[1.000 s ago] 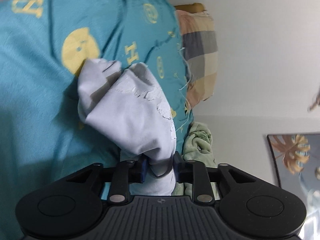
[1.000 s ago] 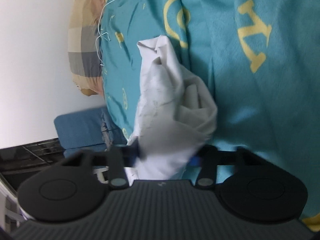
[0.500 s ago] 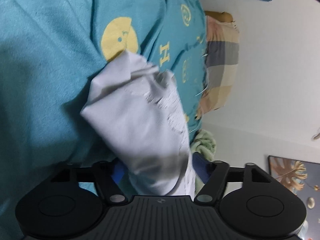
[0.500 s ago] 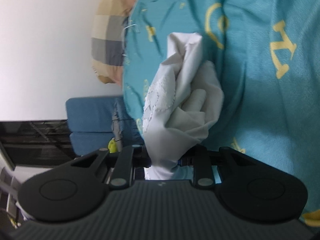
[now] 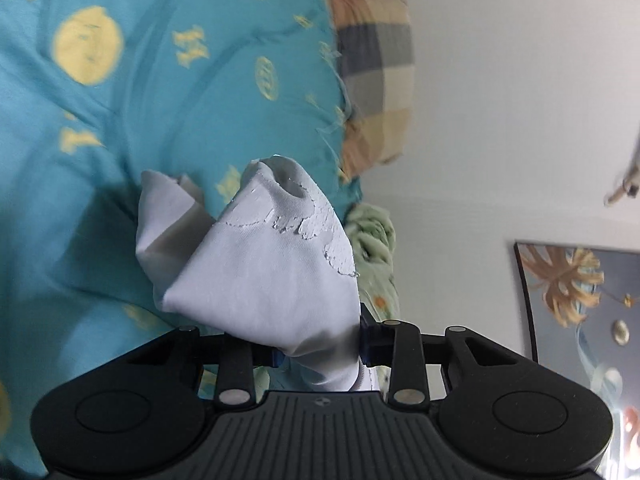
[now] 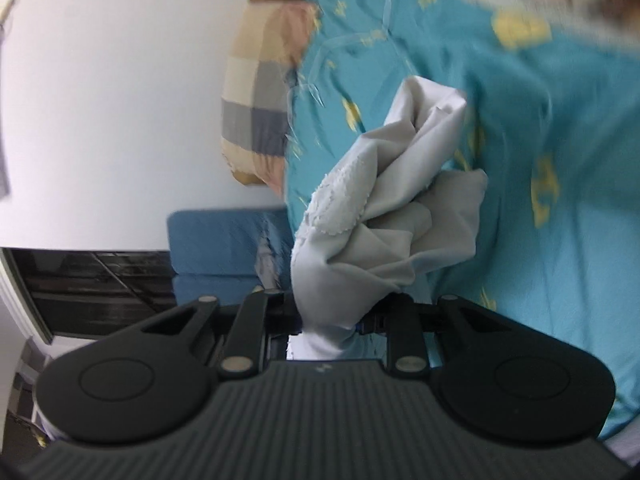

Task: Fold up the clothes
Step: 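Grasp the folded shirt with both grippers and lift it off the bed, then carry the folded shirt onto the green blanket and open both grippers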

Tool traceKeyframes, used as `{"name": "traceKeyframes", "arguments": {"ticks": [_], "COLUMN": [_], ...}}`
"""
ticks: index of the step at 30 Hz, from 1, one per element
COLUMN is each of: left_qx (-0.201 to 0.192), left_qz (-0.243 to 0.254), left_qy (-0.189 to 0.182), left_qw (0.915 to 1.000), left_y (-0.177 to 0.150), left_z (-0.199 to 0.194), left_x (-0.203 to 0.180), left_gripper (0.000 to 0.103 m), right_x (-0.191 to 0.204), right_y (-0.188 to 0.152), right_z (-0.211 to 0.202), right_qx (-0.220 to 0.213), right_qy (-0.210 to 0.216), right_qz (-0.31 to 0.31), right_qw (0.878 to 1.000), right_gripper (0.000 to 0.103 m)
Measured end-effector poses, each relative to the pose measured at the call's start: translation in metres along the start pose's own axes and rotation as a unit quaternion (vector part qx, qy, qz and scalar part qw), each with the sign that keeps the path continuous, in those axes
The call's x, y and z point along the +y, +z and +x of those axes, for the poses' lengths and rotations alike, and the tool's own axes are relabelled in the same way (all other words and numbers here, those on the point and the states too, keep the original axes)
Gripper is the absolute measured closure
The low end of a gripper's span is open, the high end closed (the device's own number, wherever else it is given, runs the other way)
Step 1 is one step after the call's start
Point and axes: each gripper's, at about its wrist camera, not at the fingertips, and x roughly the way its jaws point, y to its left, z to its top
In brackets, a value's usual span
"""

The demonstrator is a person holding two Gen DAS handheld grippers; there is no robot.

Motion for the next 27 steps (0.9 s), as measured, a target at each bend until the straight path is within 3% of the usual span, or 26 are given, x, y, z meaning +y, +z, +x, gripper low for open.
{"name": "traceKeyframes", "arguments": {"ticks": [6,14,17,20,27], "left_qx": [0.046,0.123,0.137,0.159,0.21], "left_qz": [0.047,0.111,0.156,0.193,0.241], "left_qy": [-0.016,-0.103,-0.117,-0.114,-0.045], "left_qw": [0.9977,0.9808,0.9712,0.9615,0.9465], "left_y": [-0.055,-0.145,-0.184,-0.211,-0.244], "left_z": [0.074,0.244,0.289,0.32,0.344], "left_x": [-0.093,-0.184,-0.181,-0.154,-0.095], "left_gripper": [0.068,0.068,0.068,0.068,0.066], "right_x": [0.049,0.103,0.104,0.082,-0.028], "right_y": [0.105,0.262,0.305,0.332,0.342], "right_z": [-0.077,-0.169,-0.189,-0.202,-0.204], "right_qx": [-0.072,-0.195,-0.228,-0.25,-0.25], "right_qy": [0.031,0.081,0.071,0.045,-0.057], "right_qz": [-0.033,-0.104,-0.148,-0.168,-0.075], "right_qw": [0.996,0.972,0.96,0.953,0.964], "right_gripper": [0.077,0.077,0.077,0.077,0.077]}}
